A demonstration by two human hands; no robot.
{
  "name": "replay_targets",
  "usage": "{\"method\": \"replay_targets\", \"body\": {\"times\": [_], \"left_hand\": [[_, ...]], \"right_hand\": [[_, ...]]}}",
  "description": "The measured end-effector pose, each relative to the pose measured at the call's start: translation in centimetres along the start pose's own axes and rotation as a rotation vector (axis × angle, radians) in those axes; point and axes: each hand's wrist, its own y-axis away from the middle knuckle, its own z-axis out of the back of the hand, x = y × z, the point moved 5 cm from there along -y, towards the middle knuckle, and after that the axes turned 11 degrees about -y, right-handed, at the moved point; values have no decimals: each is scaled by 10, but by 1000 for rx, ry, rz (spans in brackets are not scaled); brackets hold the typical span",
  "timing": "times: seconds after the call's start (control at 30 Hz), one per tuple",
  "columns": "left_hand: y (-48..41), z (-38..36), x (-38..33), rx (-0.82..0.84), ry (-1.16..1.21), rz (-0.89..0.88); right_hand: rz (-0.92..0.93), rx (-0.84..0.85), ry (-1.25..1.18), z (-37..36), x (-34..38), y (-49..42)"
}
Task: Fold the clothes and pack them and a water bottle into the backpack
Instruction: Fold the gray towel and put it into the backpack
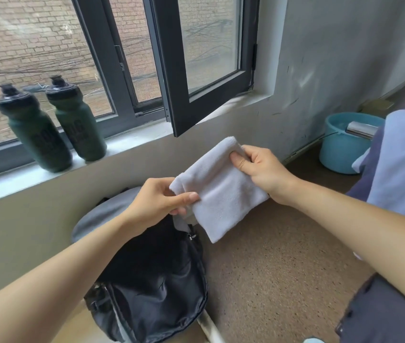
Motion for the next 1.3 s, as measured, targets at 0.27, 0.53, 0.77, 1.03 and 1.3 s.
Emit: {"method": "replay_targets", "body": {"times": [0.27,0.53,0.77,1.03,1.3], "left_hand": [[1,-25,-8,240,508,111],[-3,-24,-5,17,551,148],[-6,-1,-3,104,462,80],[-2,13,-9,328,485,14],[3,11,-9,386,604,179]], "right_hand": [[-188,-62,-371,-4,-10,3],[-386,251,-346,-11,-16,12],[-365,197,-332,-5,-10,10],[-349,324,-465,-5,-1,8],[-192,304,-118,-10,5,13]]}}
